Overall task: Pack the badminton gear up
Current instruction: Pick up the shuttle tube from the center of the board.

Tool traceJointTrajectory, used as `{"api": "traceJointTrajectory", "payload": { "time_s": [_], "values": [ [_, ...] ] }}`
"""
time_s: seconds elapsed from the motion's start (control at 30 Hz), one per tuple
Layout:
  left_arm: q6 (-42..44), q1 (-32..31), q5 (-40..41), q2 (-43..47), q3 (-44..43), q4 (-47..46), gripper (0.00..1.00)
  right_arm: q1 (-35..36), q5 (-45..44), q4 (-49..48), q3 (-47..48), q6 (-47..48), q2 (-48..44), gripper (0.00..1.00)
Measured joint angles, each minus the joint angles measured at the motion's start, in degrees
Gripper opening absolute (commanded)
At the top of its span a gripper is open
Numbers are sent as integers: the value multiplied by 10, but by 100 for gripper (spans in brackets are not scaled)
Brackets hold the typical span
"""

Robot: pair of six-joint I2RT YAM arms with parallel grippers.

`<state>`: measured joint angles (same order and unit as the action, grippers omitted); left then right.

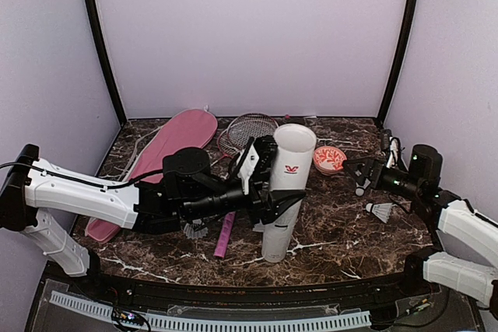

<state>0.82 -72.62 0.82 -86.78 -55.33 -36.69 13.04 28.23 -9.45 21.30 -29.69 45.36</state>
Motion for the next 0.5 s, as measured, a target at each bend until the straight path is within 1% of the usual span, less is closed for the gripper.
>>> {"api": "traceJointTrajectory", "payload": {
  "time_s": [0.1,0.17,0.3,0.5],
  "values": [
    [0,0,4,3,0,6,63,0,-1,1,0,0,-1,100],
    [0,0,9,8,-8,28,62,0,-3,3,0,0,0,99],
    [5,0,24,28,-40,103,60,0,-9,8,0,3,0,100],
    [10,17,27,95,-80,222,57,0,-12,18,0,5,1,100]
  ]
}}
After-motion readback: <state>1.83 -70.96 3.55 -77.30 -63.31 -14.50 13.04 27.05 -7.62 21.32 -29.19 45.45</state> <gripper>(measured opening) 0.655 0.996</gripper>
